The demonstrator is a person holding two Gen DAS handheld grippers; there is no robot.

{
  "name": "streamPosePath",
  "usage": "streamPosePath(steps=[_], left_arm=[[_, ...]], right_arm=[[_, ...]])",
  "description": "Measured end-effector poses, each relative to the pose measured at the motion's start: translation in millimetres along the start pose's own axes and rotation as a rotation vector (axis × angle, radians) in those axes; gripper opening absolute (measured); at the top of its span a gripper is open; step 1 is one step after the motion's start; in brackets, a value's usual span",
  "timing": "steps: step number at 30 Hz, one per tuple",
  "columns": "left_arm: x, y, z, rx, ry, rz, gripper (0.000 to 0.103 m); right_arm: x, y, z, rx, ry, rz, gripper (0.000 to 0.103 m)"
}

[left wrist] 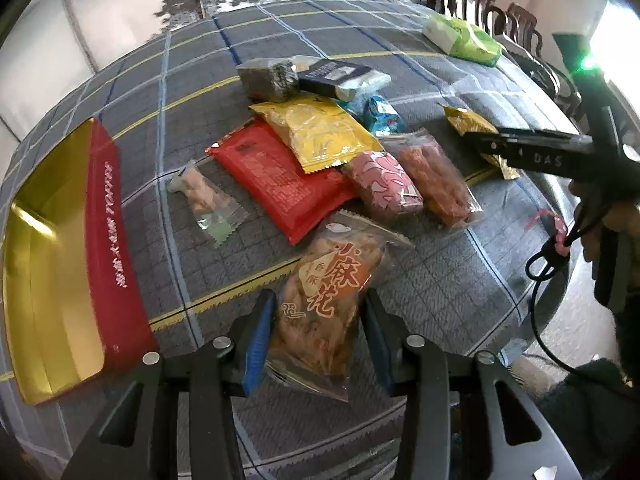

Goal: Organize snacks
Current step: 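Grasp the clear twisted-snack bag with the left tool and lift it, then carry the twisted-snack bag into the gold tin and open the left tool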

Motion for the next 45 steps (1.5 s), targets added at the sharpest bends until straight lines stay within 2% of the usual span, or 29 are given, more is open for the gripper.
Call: streamPosePath(steps=[7,15,23,32,35,45], left_arm=[[-21,11,2,-0.027,-0.039,0.015,0.039],[-44,44,9,-0.101,-0.093,0.056,0.039],[-70,118,8,-0.247,-0.141,0.176,0.039],[-70,215,-26,-0.521,-0.096,0.325,0.039],[-63,227,-38,-0.560,-0.071,0.337,0.039],[-43,237,-54,-0.594,-0.012,0.376,0.039]], right_arm=[[2,0,0,-0.007,0.001,-0.009,0.060],[4,1,0,-0.017,0.003,-0.021,0.060],[5,1,0,-0.019,0.006,-0.031,0.060],[8,1,2,-0.017,0.008,-0.044,0.060],[8,2,2,-0.017,0.010,-0.052,0.060],[10,3,4,-0.008,0.026,-0.082,0.060]])
Point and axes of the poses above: each gripper's, at about its wrist camera, not at the fingertips, and x roughly the way its jaws point, y to its left, z to its top, the point moved 7 cm from there along x, roughly the way its jaws point, and after that the axes turned 1 degree about x, right-handed, at the moved point
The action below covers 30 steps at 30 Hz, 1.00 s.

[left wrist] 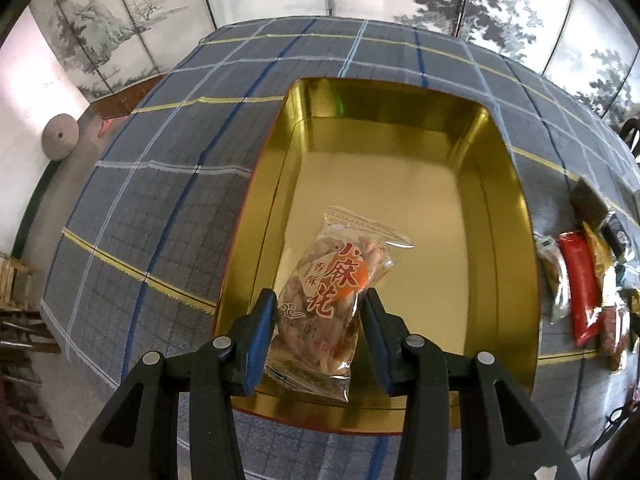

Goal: Organize snacks
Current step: 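Carry the twisted-snack bag into the gold tin and open the left tool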

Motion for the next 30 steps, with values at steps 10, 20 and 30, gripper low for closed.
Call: streamPosePath(steps=[10,20,30], left_arm=[[11,0,-5,0.009,0.032,0.026,0.040],[18,4,-8,0.007,0.056,0.040,0.042],[18,4,-8,0.027,0.049,0.061,0.045]], right_arm=[[0,1,0,0.004,0.006,-0.023,0.060],[0,1,0,0.006,0.011,-0.031,0.060],[1,5,0,0.002,0.012,-0.031,0.059]])
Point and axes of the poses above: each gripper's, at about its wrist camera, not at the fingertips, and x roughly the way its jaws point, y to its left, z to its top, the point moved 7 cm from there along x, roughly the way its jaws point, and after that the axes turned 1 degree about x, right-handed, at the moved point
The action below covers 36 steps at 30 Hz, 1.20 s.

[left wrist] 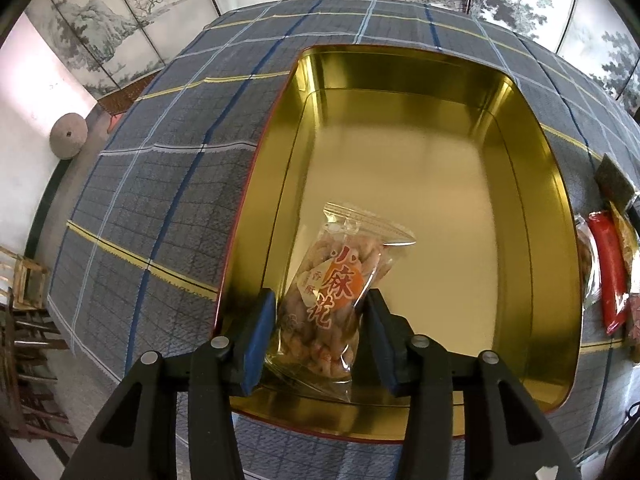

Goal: Organize snacks
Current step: 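Carry the twisted-snack bag into the gold tin and open the left tool, then withdraw the left tool from the tin while the right tool carries the yellow bag toward it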

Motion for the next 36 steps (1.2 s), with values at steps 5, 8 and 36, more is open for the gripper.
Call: streamPosePath(steps=[5,8,36], left_arm=[[-2,-1,0,0.010,-0.007,0.002,0.050],[-5,-3,1,0.014,-0.014,-0.012,0.056],[-58,12,8,-0.024,-0.180,-0.055,0.076]], right_arm=[[0,0,0,0.010,0.002,0.000,0.059],[-1,0,0,0.014,0.001,-0.001,0.059],[-64,64,40,-0.073,-0.143,0.067,0.058]])
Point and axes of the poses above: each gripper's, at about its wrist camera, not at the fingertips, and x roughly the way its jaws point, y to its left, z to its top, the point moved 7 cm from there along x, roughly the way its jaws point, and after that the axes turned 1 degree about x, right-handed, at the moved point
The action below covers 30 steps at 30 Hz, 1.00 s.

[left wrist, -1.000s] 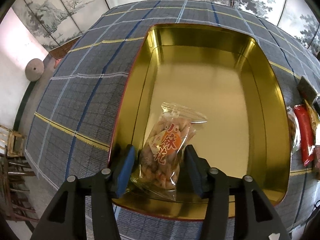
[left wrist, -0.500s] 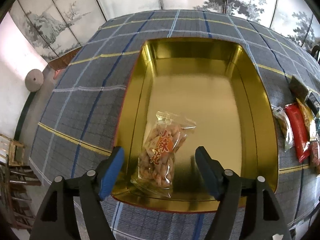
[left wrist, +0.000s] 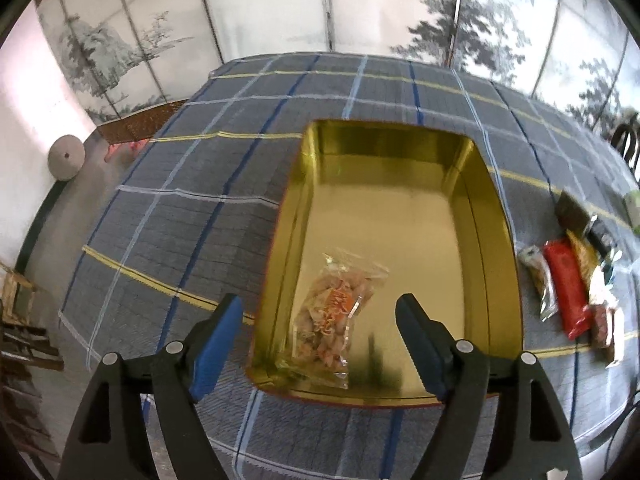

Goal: Organize snacks
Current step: 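Withdraw the left tool from the tin while the right tool carries the yellow bag toward it, then lower the yellow bag into the gold tin and open the right tool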

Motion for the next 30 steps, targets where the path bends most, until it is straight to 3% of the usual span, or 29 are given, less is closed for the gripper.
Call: streamPosePath(steps=[9,18,30], left_arm=[[-19,57,-6,-0.127,-0.022,0.065,0.078],[-18,91,-28,-0.168,0.014,0.117,0.081],[-19,109,-45,-0.235,0.038,0.169,0.085]], right_arm=[[-8,109,7,-0.129,0.003,0.178,0.058],[-9,215,11,-0.243,0.017,0.322,0.058],[-1,288,-6,-0.393,0.044,0.367,0.058]])
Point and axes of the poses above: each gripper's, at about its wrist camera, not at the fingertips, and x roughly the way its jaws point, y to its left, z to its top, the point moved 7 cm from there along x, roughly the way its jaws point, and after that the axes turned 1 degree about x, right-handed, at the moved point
